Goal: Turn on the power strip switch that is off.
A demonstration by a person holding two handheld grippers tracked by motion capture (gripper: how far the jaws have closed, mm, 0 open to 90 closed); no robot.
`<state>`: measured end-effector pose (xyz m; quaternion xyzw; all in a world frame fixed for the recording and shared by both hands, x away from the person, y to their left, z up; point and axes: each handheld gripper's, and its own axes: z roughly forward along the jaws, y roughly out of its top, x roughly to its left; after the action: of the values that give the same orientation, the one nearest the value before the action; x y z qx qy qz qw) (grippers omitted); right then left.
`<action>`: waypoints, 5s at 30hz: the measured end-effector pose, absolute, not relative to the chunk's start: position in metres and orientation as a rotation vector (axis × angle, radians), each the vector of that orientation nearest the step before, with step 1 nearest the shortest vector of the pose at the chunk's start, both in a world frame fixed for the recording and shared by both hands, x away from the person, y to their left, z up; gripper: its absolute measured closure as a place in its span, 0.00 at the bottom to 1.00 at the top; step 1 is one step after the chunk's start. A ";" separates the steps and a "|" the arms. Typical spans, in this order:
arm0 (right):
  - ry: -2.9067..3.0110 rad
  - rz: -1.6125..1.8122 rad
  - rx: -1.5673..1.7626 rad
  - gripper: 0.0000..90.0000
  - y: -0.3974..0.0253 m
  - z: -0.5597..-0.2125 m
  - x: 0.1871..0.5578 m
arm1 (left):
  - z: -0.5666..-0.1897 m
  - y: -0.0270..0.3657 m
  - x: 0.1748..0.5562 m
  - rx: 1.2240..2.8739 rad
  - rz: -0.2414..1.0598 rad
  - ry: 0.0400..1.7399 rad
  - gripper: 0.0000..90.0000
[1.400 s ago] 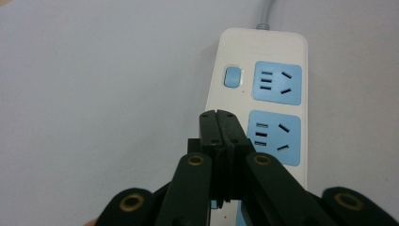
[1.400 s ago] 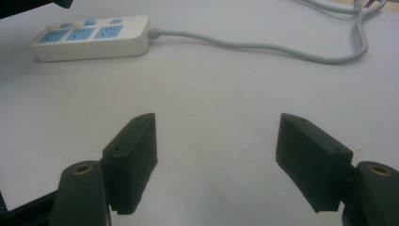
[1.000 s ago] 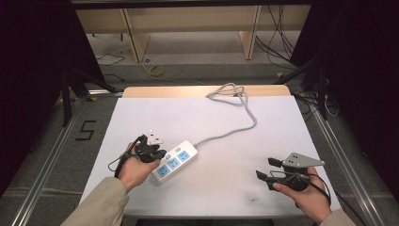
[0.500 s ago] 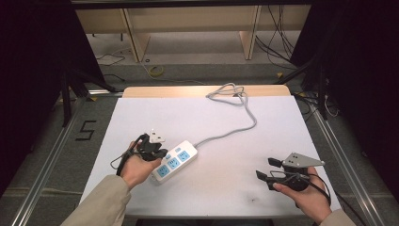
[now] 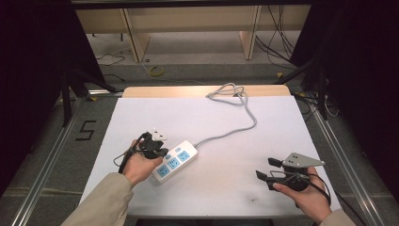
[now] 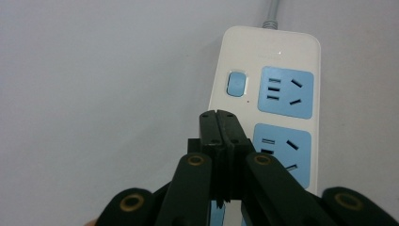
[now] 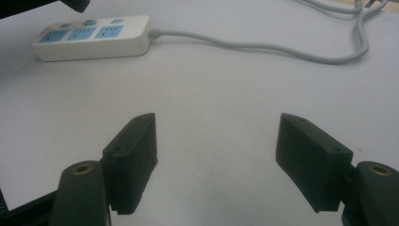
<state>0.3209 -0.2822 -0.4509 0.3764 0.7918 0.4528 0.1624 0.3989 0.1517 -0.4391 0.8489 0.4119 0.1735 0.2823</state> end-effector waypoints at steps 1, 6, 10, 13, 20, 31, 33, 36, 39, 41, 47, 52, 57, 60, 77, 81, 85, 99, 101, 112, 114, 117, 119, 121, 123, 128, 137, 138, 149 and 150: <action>2.259 1.292 1.073 0.33 -0.282 -0.451 0.321 | -0.439 0.152 0.399 2.276 0.464 1.102 1.00; 2.261 1.292 1.069 0.33 -0.282 -0.451 0.321 | -0.439 0.150 0.401 2.280 0.461 1.106 1.00; 2.261 1.290 1.072 0.33 -0.282 -0.451 0.321 | -0.440 0.149 0.402 2.295 0.452 1.098 1.00; 2.261 1.291 1.071 0.33 -0.282 -0.451 0.321 | -0.441 0.147 0.403 2.299 0.453 1.097 1.00; 2.260 1.291 1.074 0.33 -0.282 -0.451 0.321 | -0.442 0.144 0.407 2.315 0.444 1.094 1.00; 2.260 1.292 1.073 0.33 -0.282 -0.451 0.321 | -0.443 0.142 0.408 2.328 0.441 1.097 1.00; 2.260 1.292 1.073 0.33 -0.282 -0.451 0.321 | -0.443 0.141 0.408 2.331 0.441 1.097 1.00; 2.262 1.289 1.069 0.33 -0.283 -0.451 0.321 | -0.444 0.141 0.408 2.334 0.437 1.101 1.00; 2.260 1.291 1.070 0.33 -0.282 -0.451 0.321 | -0.444 0.141 0.408 2.336 0.435 1.106 1.00; 2.262 1.290 1.068 0.33 -0.282 -0.451 0.321 | -0.444 0.141 0.408 2.338 0.432 1.107 1.00; 2.262 1.289 1.068 0.33 -0.282 -0.451 0.321 | -0.445 0.141 0.408 2.345 0.425 1.115 1.00; 2.263 1.289 1.067 0.33 -0.282 -0.451 0.321 | -0.445 0.141 0.408 2.346 0.425 1.115 1.00; 2.262 1.290 1.064 0.33 -0.282 -0.451 0.321 | -0.445 0.141 0.408 2.344 0.425 1.120 1.00; 2.262 1.290 1.064 0.33 -0.282 -0.451 0.321 | -0.445 0.141 0.408 2.345 0.431 1.123 1.00; 2.262 1.290 1.063 0.33 -0.282 -0.451 0.320 | -0.446 0.139 0.408 2.355 0.436 1.143 1.00; 2.261 1.290 1.061 0.33 -0.282 -0.451 0.320 | -0.445 0.138 0.408 2.363 0.439 1.145 1.00; 2.262 1.291 1.062 0.33 -0.282 -0.451 0.320 | -0.445 0.137 0.409 2.364 0.438 1.151 1.00; 2.262 1.292 1.061 0.33 -0.282 -0.451 0.320 | -0.445 0.133 0.411 2.389 0.452 1.158 1.00; 2.262 1.290 1.062 0.33 -0.282 -0.451 0.320 | -0.445 0.133 0.412 2.399 0.457 1.151 1.00; 2.261 1.291 1.063 0.33 -0.282 -0.451 0.320 | -0.444 0.132 0.413 2.418 0.447 1.149 1.00; 2.262 1.291 1.062 0.33 -0.282 -0.451 0.320 | -0.444 0.131 0.413 2.417 0.453 1.145 1.00; 2.262 1.291 1.063 0.33 -0.282 -0.451 0.320 | -0.444 0.129 0.414 2.418 0.461 1.143 1.00; 2.262 1.288 1.063 0.33 -0.282 -0.451 0.320 | -0.444 0.128 0.414 2.419 0.454 1.138 1.00; 2.261 1.288 1.062 0.33 -0.282 -0.451 0.320 | -0.446 0.125 0.415 2.421 0.460 1.125 1.00; 2.258 1.290 1.062 0.33 -0.282 -0.451 0.320 | -0.446 0.122 0.414 2.434 0.486 1.123 1.00; 2.259 1.289 1.063 0.33 -0.284 -0.451 0.319 | -0.445 0.123 0.415 2.421 0.464 1.146 1.00; 2.253 1.288 1.069 0.33 -0.285 -0.450 0.318 | -0.444 0.123 0.414 2.425 0.459 1.161 1.00; 2.253 1.288 1.069 0.33 -0.285 -0.450 0.318 | -0.444 0.123 0.414 2.427 0.460 1.158 1.00; 2.250 1.288 1.071 0.33 -0.285 -0.450 0.317 | -0.444 0.121 0.414 2.441 0.470 1.159 1.00; 2.250 1.288 1.071 0.33 -0.285 -0.450 0.317 | -0.444 0.121 0.414 2.444 0.467 1.160 1.00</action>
<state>0.3169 -0.2852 -0.4505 0.3764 0.7908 0.4528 0.1671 0.4143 0.1213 -0.4441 0.8728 0.4143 0.1666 0.1969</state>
